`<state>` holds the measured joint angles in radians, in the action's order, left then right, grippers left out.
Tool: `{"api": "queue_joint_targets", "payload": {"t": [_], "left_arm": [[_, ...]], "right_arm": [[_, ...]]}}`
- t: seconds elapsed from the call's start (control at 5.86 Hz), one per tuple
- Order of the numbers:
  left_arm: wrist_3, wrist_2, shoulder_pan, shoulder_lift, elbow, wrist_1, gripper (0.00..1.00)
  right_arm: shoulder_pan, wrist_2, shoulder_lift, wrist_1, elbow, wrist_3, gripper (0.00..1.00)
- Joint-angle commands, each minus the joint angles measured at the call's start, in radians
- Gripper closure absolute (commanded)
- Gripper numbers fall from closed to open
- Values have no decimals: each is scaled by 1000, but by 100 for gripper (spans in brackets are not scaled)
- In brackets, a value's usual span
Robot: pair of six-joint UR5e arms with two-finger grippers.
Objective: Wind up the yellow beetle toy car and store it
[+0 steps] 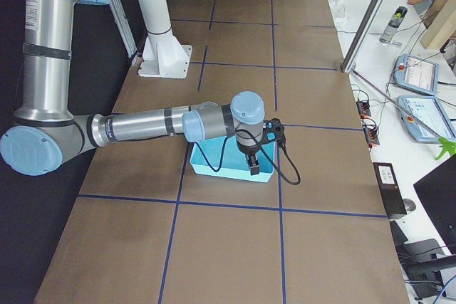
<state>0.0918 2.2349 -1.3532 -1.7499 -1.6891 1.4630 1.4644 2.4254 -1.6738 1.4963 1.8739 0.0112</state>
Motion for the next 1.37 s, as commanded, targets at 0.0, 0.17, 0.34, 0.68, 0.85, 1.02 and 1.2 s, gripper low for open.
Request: {"api": "queue_joint_targets", "payload": {"t": [0.0, 0.17, 0.34, 0.68, 0.85, 1.02, 1.2], "left_arm": [[0, 6, -56, 87, 9, 54, 0], [-182, 6, -95, 130, 14, 62, 0], [-228, 9, -130, 135, 23, 56, 0], [-244, 166, -206, 158, 124, 68, 0], [-251, 176, -210, 162, 143, 124, 0], [-268, 167, -211, 170, 144, 158, 0], [-265, 151, -211, 170, 144, 157, 0]], "right_arm": [[-91, 7, 98, -4, 5, 1, 0], [-207, -5, 155, -2, 10, 1, 0], [-340, 9, 240, -64, 25, 13, 0], [-433, 74, 247, -127, 45, 21, 0], [-440, 61, 250, -126, 48, 136, 0], [-441, 37, 249, -63, 53, 332, 0], [-461, -64, 249, -10, 63, 533, 0]]}}
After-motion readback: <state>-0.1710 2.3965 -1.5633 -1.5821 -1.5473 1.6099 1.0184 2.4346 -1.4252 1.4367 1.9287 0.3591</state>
